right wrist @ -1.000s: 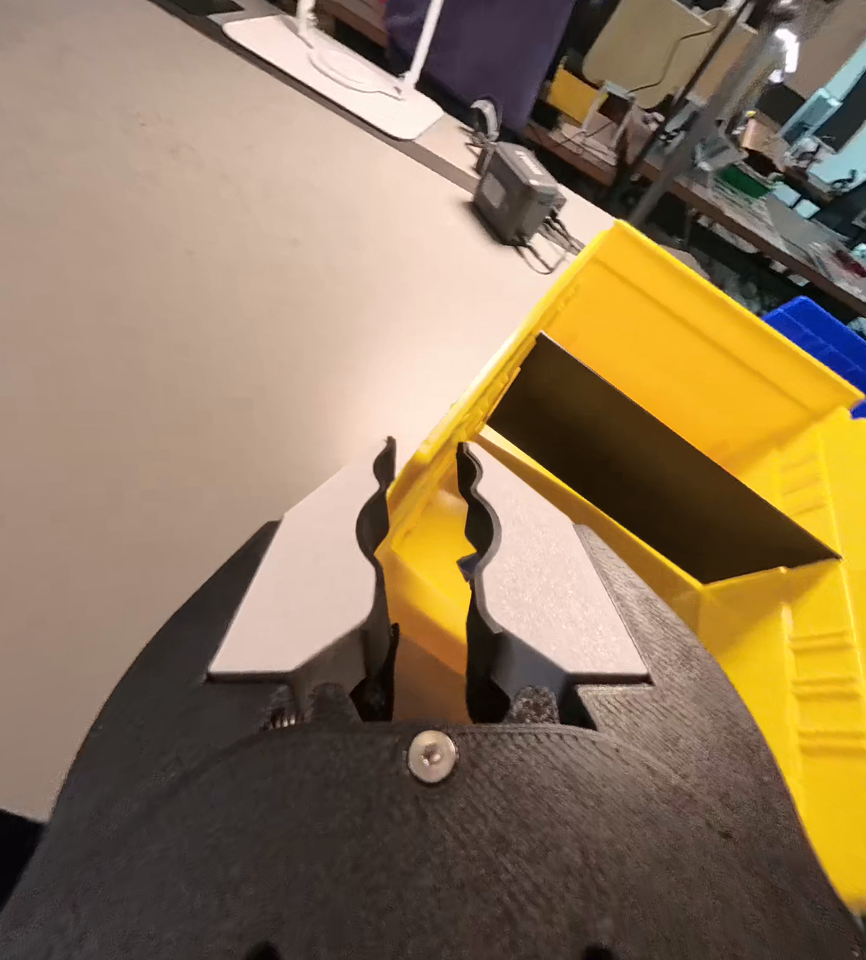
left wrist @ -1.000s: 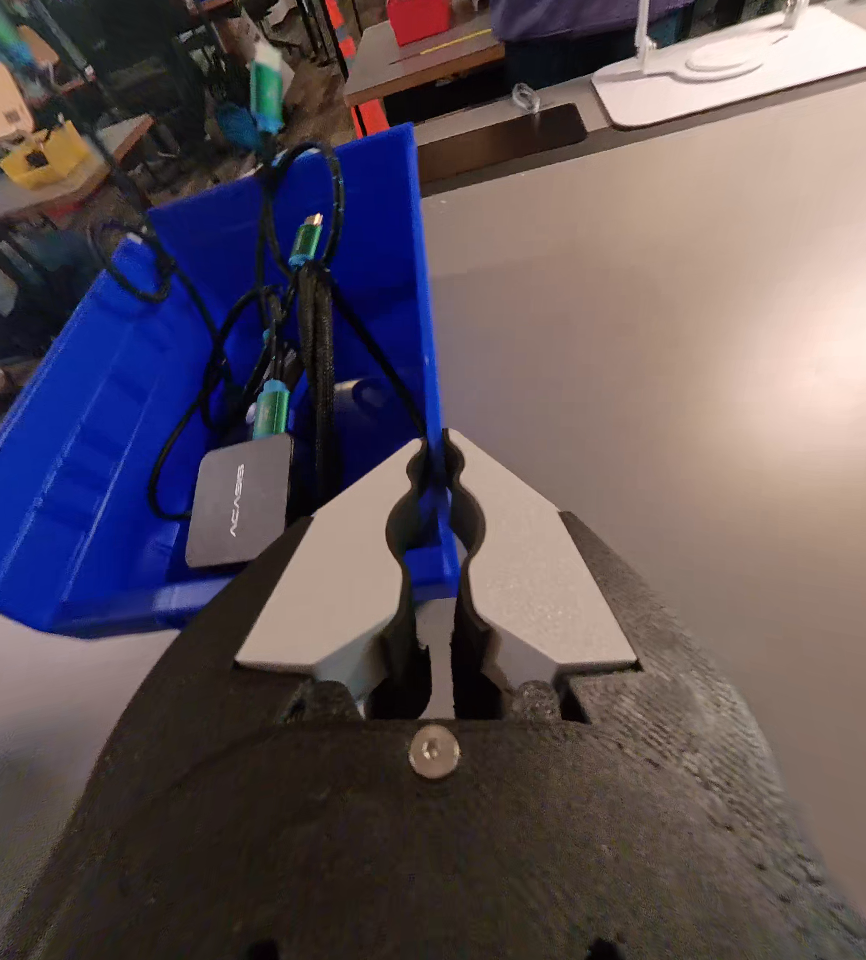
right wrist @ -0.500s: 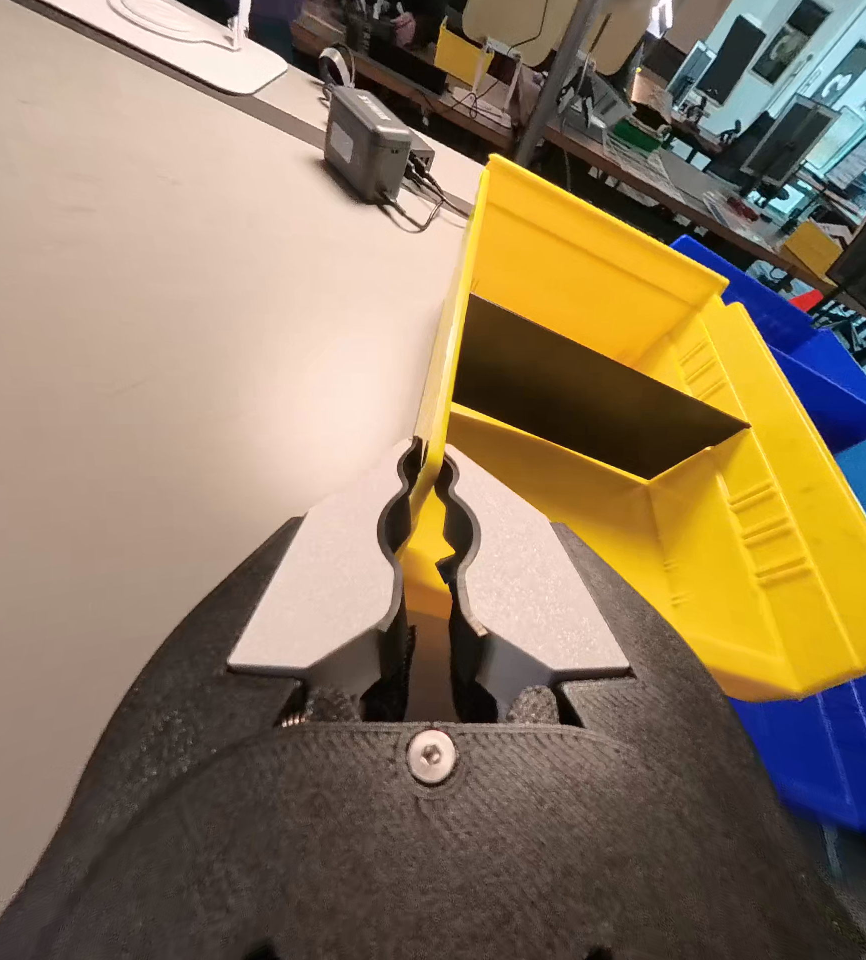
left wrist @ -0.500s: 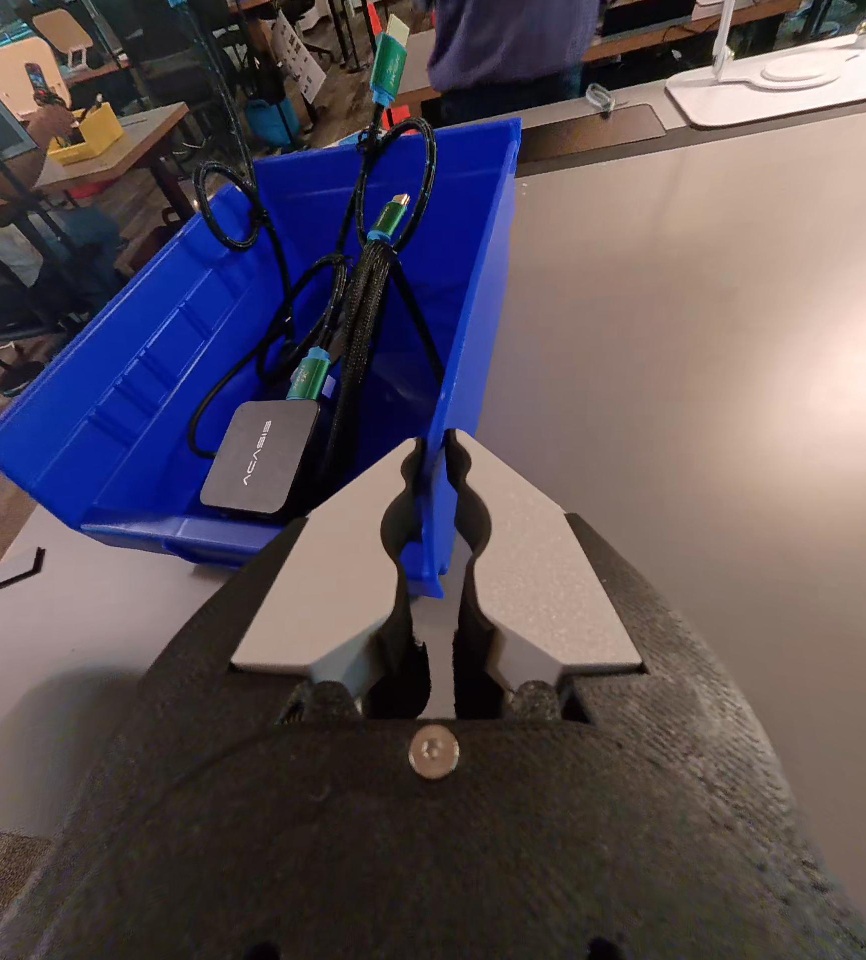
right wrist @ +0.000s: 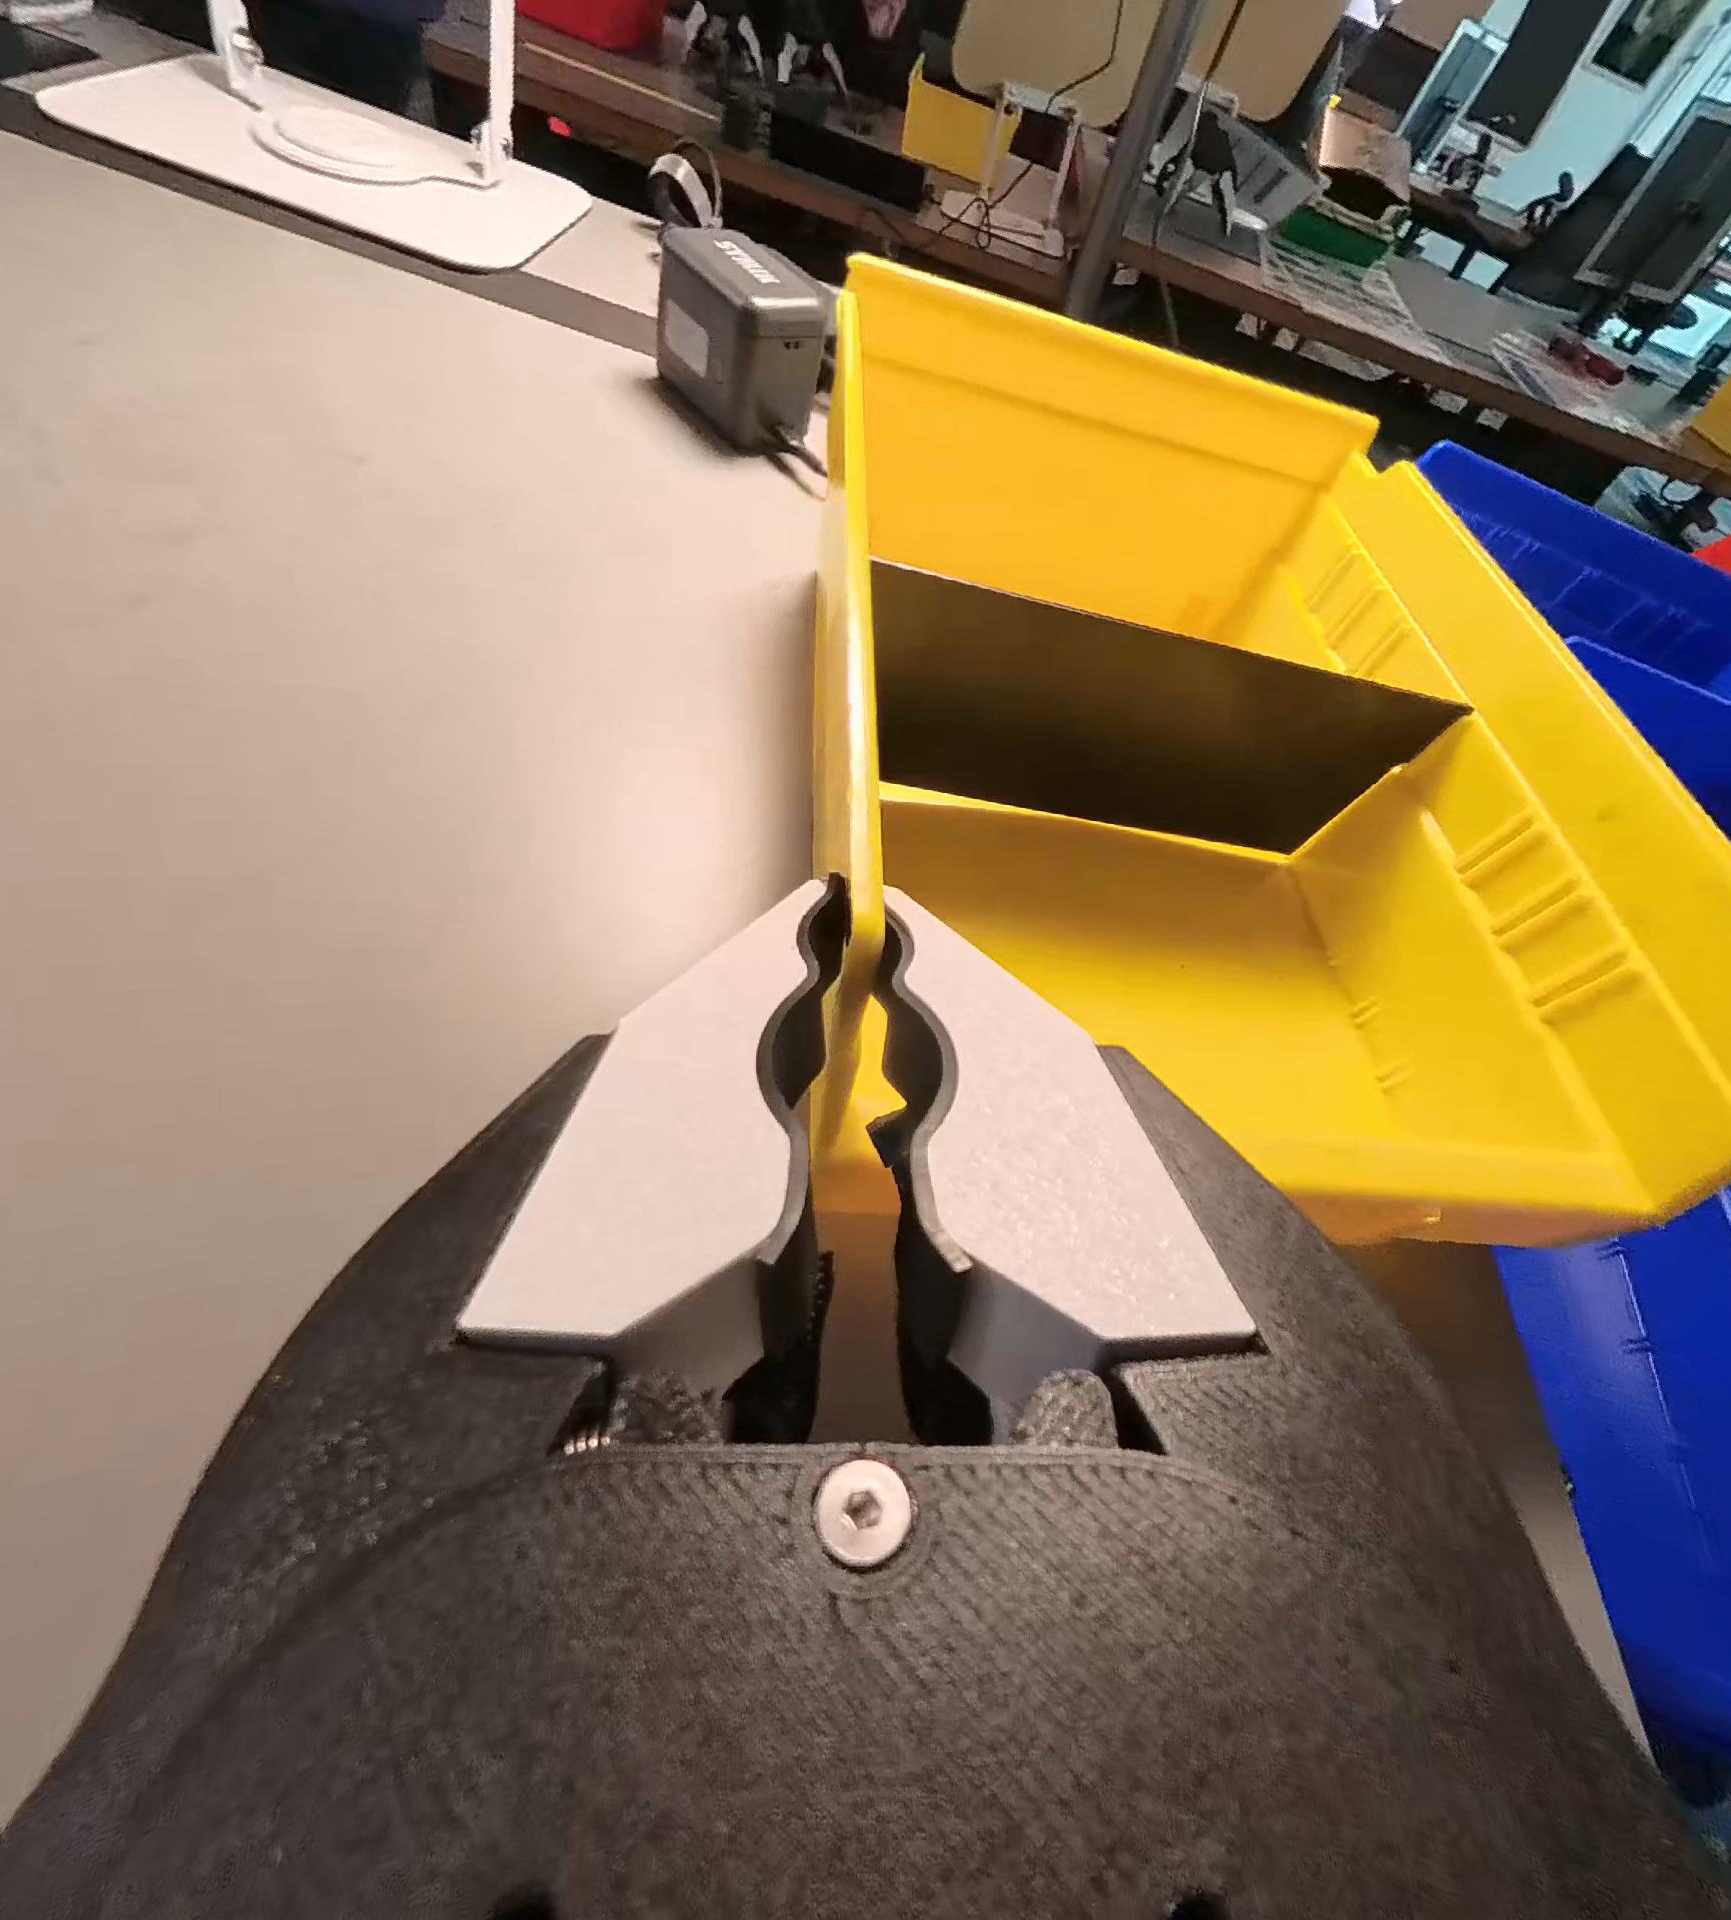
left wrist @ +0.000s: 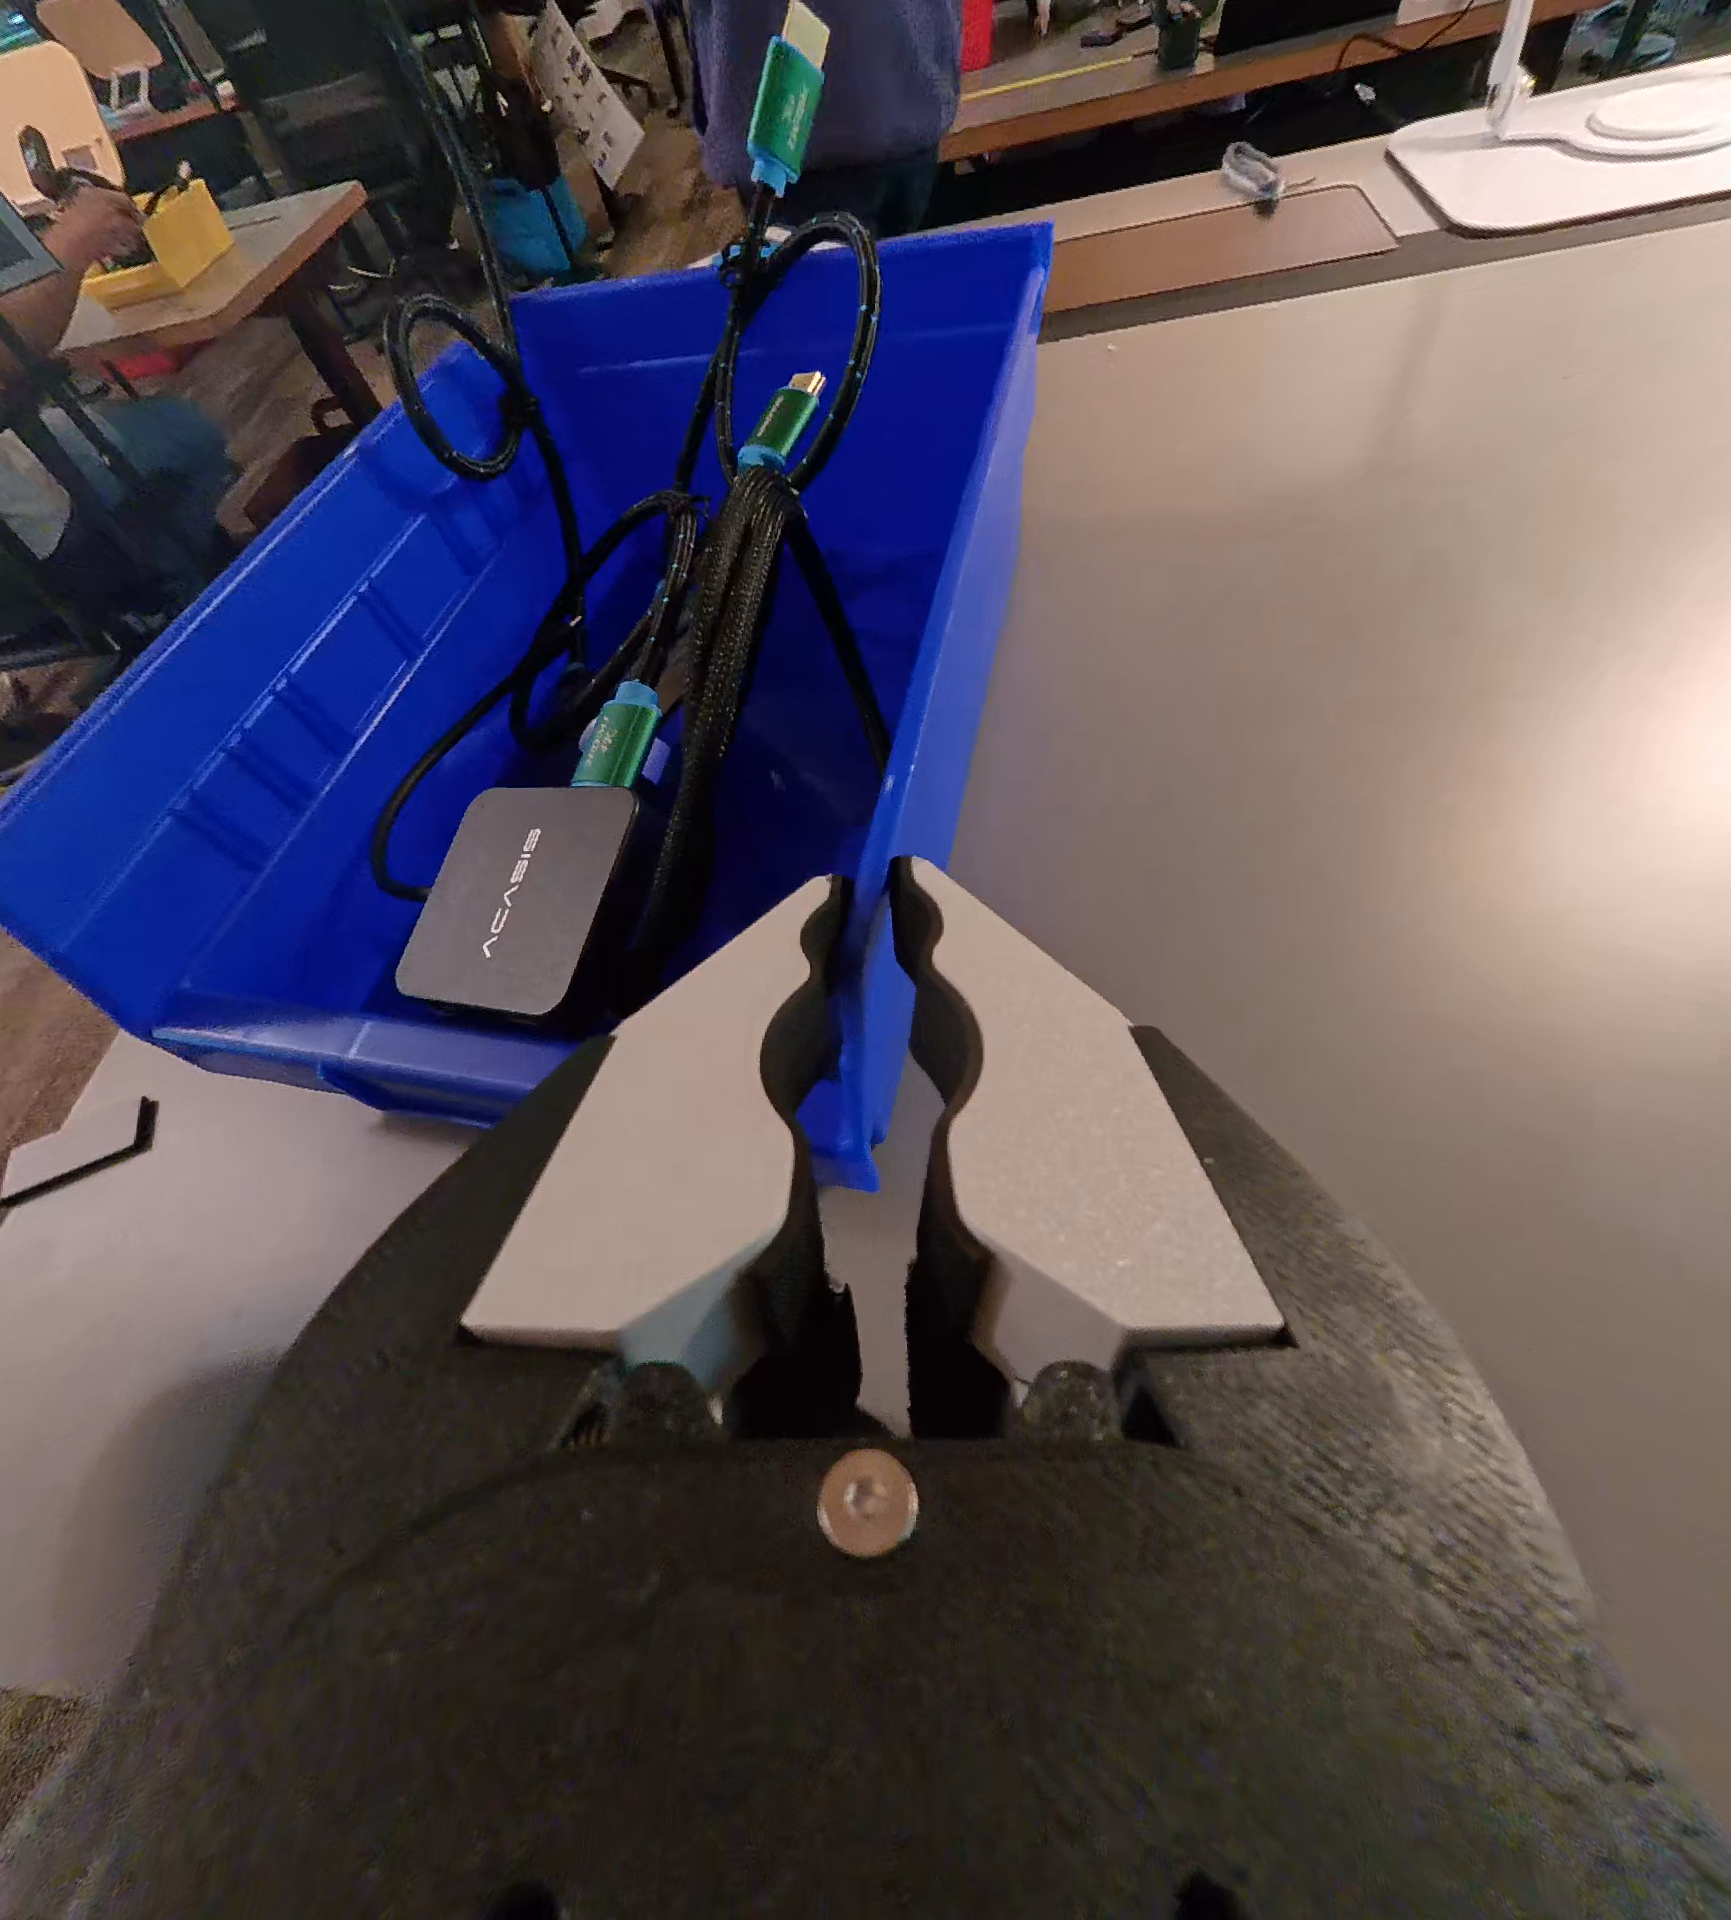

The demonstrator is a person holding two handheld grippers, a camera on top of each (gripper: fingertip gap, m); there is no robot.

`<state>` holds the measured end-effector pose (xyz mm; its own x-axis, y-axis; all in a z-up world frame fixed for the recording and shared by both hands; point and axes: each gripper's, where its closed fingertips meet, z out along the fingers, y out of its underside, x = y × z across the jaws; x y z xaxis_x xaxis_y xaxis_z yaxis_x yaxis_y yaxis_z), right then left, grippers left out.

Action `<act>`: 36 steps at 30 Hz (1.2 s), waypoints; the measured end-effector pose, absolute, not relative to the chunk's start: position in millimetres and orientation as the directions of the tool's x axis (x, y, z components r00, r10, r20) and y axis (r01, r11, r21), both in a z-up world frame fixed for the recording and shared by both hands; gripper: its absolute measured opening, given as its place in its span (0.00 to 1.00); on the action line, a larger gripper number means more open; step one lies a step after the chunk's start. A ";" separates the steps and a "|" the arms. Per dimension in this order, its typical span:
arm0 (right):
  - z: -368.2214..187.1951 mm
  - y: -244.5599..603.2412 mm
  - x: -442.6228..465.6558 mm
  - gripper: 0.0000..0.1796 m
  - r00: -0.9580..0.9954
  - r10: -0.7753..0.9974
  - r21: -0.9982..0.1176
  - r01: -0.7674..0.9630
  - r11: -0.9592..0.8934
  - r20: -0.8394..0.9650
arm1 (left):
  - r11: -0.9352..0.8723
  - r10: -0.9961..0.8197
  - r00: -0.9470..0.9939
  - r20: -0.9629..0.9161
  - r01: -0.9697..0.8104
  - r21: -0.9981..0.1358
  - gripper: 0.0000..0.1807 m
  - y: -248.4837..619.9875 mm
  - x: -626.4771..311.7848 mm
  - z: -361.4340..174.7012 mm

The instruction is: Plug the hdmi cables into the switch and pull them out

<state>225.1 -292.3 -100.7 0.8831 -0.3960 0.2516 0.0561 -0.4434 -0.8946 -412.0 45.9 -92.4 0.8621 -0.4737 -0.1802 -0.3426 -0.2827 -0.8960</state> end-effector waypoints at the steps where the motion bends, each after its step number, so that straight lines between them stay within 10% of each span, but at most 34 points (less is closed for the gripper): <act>1: -100.7 -289.8 226.3 0.01 0.881 -0.397 -0.894 0.060 -0.444 0.257 | -0.279 -0.475 0.861 -0.180 -0.342 -0.897 0.04 49.1 -412.0 -92.4; 16: -53.7 -310.7 208.0 0.08 0.868 -0.387 -0.899 0.138 -0.416 0.312 | -0.258 -0.585 0.810 -0.037 -0.229 -0.939 0.16 28.4 -405.7 -51.9; 28: -119.3 -192.4 74.6 0.13 0.983 0.173 -0.877 0.134 -0.462 0.060 | -0.483 -0.512 0.857 0.059 -0.231 -0.845 0.37 127.8 -434.0 -42.0; 33: -146.8 -175.8 60.1 0.13 0.974 0.224 -0.843 0.141 -0.520 0.025 | -0.520 -0.684 0.726 -0.066 -0.549 -0.655 0.45 144.4 -415.9 -89.3; 36: -147.8 -175.2 59.9 0.13 0.973 0.228 -0.839 0.149 -0.523 0.030 | -0.471 -0.724 0.670 -0.162 -0.653 -0.593 0.29 154.0 -407.3 -104.6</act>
<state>59.9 -175.2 -147.8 0.9731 0.2283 0.0301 0.1487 -0.5234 -0.8390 -407.3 154.0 -104.6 0.6702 -0.7242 -0.1622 -0.6528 -0.4713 -0.5930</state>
